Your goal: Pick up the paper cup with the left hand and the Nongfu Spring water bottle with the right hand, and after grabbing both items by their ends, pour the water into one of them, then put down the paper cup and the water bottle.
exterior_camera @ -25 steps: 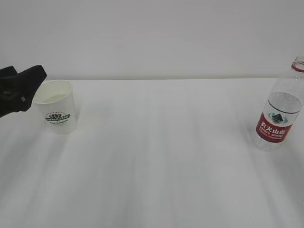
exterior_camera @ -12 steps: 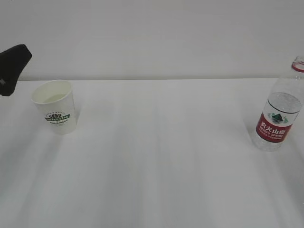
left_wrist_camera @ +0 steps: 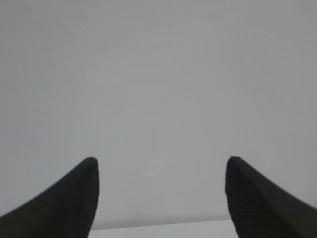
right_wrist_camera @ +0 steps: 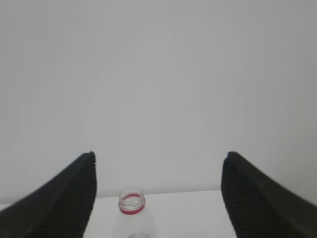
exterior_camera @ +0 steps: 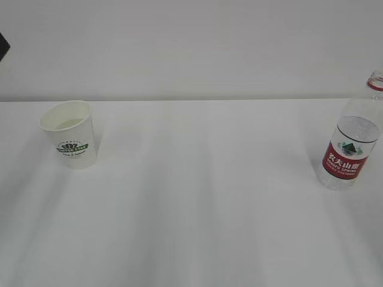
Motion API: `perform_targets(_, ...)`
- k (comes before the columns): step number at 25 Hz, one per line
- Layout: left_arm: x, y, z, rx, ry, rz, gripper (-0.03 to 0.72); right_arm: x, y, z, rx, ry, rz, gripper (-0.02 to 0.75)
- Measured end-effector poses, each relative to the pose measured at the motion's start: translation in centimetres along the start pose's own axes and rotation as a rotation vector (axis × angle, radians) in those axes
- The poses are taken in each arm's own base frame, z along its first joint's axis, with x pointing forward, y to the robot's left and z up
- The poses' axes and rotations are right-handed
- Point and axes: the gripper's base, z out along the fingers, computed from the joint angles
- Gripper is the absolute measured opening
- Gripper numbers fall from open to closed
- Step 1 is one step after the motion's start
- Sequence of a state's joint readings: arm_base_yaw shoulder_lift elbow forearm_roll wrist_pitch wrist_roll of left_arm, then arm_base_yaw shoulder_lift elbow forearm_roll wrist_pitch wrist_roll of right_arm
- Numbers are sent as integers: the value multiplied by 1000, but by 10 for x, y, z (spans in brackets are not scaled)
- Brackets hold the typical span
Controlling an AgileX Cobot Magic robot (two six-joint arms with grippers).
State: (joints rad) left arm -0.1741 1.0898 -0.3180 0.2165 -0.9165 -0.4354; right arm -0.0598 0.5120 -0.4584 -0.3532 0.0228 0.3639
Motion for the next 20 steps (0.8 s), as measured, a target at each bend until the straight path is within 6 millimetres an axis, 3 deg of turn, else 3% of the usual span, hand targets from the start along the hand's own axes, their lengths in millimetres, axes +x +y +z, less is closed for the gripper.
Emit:
perform_targets(13, -39, -15, -56, -93, 30, 59, 580, -4, -8, -30, 86, 68, 20, 592)
perform_targets(20, -47, -17, -87, -162, 76, 70, 580, -2, -8, -33, 90, 90, 49, 592)
